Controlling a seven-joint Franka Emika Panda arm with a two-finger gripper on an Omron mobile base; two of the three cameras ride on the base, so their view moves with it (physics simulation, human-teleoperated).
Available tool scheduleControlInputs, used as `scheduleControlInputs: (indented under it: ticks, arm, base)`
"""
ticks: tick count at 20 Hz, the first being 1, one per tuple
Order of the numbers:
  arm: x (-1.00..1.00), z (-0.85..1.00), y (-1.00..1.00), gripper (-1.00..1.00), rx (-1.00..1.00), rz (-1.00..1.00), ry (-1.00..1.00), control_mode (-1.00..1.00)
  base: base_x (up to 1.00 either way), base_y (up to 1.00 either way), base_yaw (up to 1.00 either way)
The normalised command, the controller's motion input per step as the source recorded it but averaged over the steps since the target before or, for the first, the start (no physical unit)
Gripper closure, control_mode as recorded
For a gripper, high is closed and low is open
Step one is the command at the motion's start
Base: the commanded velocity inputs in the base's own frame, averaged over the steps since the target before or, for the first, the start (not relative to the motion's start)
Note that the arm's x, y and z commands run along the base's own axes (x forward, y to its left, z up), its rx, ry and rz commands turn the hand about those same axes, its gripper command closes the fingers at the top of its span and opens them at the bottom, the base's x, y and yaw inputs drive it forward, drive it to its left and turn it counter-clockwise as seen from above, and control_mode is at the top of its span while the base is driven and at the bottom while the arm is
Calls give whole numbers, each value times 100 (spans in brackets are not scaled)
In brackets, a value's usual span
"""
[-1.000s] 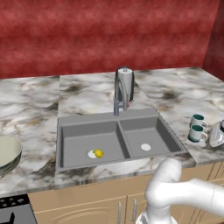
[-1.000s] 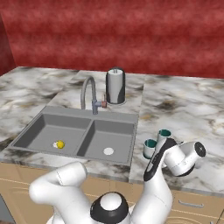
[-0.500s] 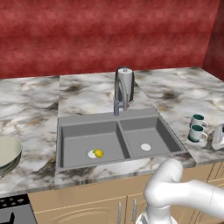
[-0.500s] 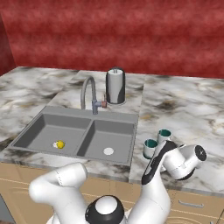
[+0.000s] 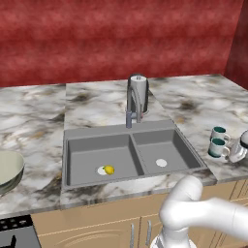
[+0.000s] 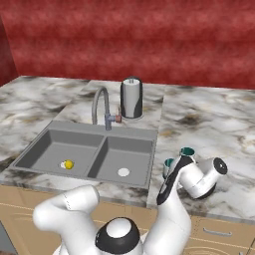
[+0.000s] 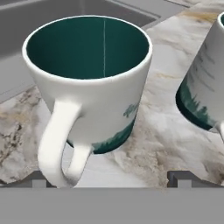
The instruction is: Clear the mugs and bowl far away from the sink.
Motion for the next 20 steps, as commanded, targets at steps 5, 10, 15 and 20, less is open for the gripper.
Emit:
scheduleControlInputs:
  ticks: [5, 10, 15, 20]
  arm:
    - [22, 7, 13, -100, 0, -8, 11, -100]
    - [24, 0, 12, -100, 0, -7, 10, -100]
    - [5, 0, 13, -100, 0, -4, 4, -100]
    - [0, 0, 0, -100, 0, 0, 0, -100]
  base:
    - [0, 0, 0]
    - [0, 0, 0]
    - [0, 0, 0]
    - [0, 0, 0]
